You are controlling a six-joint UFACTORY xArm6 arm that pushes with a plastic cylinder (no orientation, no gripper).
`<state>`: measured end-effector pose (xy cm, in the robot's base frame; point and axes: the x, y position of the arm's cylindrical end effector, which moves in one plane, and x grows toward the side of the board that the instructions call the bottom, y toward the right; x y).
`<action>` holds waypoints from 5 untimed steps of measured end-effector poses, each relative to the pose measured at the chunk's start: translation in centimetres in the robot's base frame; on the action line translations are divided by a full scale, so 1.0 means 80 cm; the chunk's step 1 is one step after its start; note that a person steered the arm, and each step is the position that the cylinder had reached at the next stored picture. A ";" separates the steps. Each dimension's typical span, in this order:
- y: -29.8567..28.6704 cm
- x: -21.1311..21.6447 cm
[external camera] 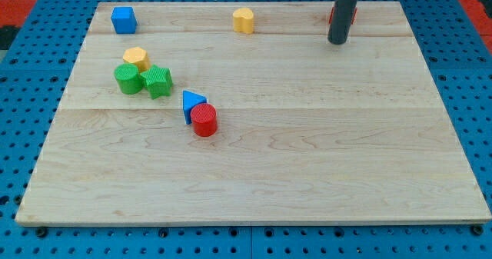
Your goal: Slide the green star into the blue triangle
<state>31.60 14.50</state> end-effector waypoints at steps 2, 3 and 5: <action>-0.135 0.034; -0.149 -0.034; -0.213 -0.093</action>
<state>24.16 -2.53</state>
